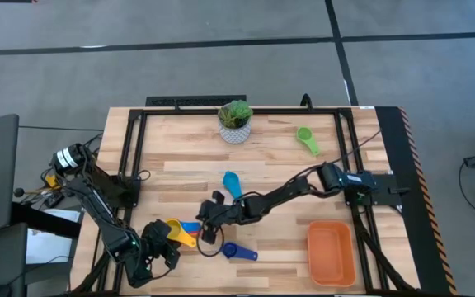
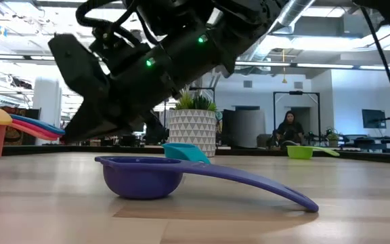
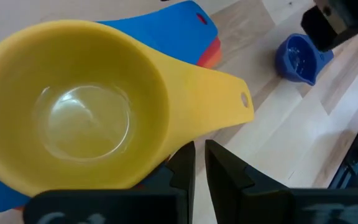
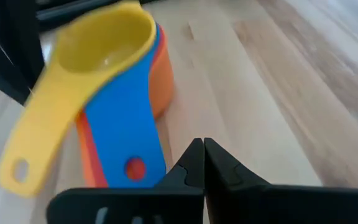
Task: Nest measuring cups in basket
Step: Stack the yellow measuring cup on top of the blue measuring cup
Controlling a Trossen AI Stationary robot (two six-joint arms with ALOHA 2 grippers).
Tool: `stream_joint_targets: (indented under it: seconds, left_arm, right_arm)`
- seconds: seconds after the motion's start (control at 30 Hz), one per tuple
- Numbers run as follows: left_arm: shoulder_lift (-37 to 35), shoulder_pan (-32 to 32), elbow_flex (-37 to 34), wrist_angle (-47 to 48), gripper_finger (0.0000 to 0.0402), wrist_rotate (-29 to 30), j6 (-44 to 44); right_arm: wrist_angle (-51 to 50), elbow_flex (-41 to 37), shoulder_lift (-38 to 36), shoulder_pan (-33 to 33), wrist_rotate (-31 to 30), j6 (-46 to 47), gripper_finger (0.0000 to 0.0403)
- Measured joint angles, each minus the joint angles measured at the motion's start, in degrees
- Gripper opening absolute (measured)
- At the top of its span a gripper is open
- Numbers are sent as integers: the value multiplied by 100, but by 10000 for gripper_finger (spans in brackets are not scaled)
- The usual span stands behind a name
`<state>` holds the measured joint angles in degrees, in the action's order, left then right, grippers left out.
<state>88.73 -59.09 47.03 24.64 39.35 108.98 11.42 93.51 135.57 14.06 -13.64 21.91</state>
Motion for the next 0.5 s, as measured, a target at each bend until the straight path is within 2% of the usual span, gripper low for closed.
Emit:
stream_joint_targets:
  seconds: [0.5]
  left_arm:
    - [0, 0, 0, 50, 24, 205, -60]
  right_arm:
    - [-4, 18, -59, 180, 811, -247, 7]
